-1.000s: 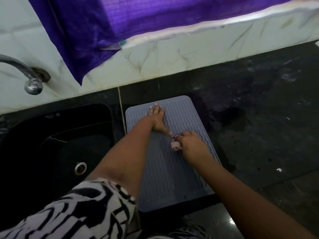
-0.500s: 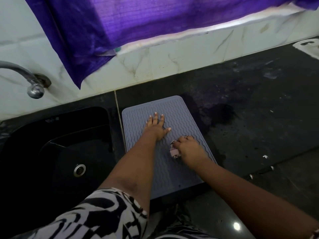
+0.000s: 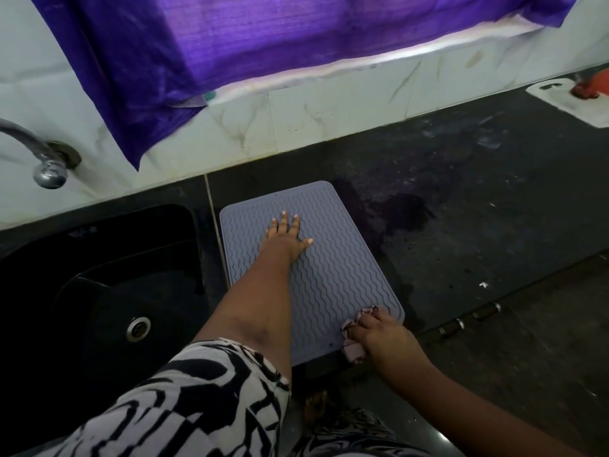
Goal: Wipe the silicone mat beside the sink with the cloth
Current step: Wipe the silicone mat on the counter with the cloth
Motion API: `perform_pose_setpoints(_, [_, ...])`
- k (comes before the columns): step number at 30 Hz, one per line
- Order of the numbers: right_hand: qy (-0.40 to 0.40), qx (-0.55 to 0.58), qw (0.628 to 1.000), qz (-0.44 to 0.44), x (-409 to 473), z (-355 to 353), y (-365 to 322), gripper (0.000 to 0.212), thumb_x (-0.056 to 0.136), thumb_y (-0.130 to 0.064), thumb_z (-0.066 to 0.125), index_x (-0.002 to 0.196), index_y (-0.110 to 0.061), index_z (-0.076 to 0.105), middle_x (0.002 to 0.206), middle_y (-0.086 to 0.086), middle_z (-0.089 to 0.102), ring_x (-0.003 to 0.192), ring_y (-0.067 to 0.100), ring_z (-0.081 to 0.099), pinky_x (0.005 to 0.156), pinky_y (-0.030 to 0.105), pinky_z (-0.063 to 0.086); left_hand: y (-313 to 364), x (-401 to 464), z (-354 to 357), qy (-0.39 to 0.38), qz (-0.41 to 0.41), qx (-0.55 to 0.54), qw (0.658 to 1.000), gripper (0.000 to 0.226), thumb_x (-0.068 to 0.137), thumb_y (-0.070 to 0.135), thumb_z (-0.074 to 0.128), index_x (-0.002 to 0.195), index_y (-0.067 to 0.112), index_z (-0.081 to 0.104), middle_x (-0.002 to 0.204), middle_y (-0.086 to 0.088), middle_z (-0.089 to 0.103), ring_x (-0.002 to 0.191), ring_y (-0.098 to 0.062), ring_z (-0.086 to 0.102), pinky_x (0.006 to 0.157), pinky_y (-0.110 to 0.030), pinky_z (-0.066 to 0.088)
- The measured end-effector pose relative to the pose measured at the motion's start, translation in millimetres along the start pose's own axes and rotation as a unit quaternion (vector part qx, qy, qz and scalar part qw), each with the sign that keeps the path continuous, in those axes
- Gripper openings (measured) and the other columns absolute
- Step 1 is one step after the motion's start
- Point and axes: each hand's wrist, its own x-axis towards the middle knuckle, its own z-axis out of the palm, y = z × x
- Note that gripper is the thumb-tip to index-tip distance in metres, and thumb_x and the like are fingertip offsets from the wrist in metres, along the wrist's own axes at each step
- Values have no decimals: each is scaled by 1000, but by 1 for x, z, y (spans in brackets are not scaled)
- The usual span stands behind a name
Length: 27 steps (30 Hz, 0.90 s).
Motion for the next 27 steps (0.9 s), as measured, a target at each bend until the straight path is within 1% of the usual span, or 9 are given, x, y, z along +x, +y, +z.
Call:
perform_pose_setpoints(4, [-48, 29, 998, 20, -7, -7, 3, 38, 94, -28, 50, 132, -26, 51, 134, -2, 51, 128, 19, 43, 106, 35, 39, 4, -7, -5, -18, -4, 5, 1000, 81, 97, 58, 32, 153, 25, -17, 159, -4, -28, 148, -29, -18, 119, -50, -2])
perform_pose_setpoints(8, [-146, 121, 979, 71, -1, -51, 25, 17, 84, -24, 67, 100, -19, 69, 102, 1, 69, 95, 17, 67, 86, 33, 56, 4, -17, -28, -22, 11, 2, 1000, 73, 101, 50, 33, 156, 18, -3, 162, -8, -13, 149, -31, -6, 120, -47, 3])
perform_pose_setpoints(10, [-103, 275, 952, 89, 7, -82, 40, 15, 79, -8, 68, 94, -12, 72, 89, 7, 74, 80, 22, 71, 72, 34, 60, 3, -13, -41, 23, 15, -29, 999, 71, 101, 47, 38, 156, 12, 10, 163, -13, 5, 150, -31, 6, 121, -44, 7])
perform_pose_setpoints(12, [-36, 339, 935, 102, 28, -105, 47, 17, 78, 2, 65, 87, -11, 72, 82, 5, 73, 76, 20, 69, 65, 26, 54, 5, -5, -52, 60, 12, -51, 997, 73, 99, 44, 47, 154, 8, 15, 161, -14, 15, 148, -30, 15, 121, -41, 13])
perform_pose_setpoints(14, [4, 290, 952, 101, 66, -116, 46, 14, 81, -4, 66, 84, -17, 70, 79, -2, 67, 76, 16, 65, 61, 21, 48, 8, 3, -57, 54, 28, -53, 997, 83, 93, 42, 59, 154, 10, 13, 162, -12, 14, 148, -29, 16, 121, -41, 16])
perform_pose_setpoints(16, [25, 250, 964, 90, 105, -124, 40, 8, 81, -10, 69, 80, -18, 71, 79, -1, 65, 74, 16, 65, 60, 24, 51, 11, 13, -56, 38, 50, -29, 998, 104, 82, 43, 72, 155, 13, 5, 163, -9, 3, 150, -27, 7, 121, -41, 12])
perform_pose_setpoints(19, [77, 222, 971, 38, 168, -140, 44, 24, 81, -11, 67, 61, -23, 61, 68, -3, 63, 74, 20, 66, 59, 23, 46, 11, 35, -50, 27, 53, 16, 998, 132, 66, 49, 83, 155, 17, -9, 162, -5, -16, 150, -25, -11, 121, -44, 2])
perform_pose_setpoints(22, [124, 218, 968, 10, 232, -153, 44, 10, 81, -3, 65, 87, -6, 72, 85, 8, 70, 83, 21, 65, 68, 26, 48, 8, 55, -50, 25, 56, 76, 995, 137, 62, 55, 83, 154, 18, -12, 160, -5, -23, 148, -26, -19, 119, -53, -6])
perform_pose_setpoints(27, [114, 184, 976, 38, 323, -130, 49, 24, 84, -5, 60, 105, -10, 70, 103, 13, 68, 97, 29, 64, 78, 29, 46, -14, 78, -45, -4, 50, 71, 996, 149, 53, 72, 78, 151, 21, -23, 158, -1, -28, 145, -22, -27, 116, -57, -12])
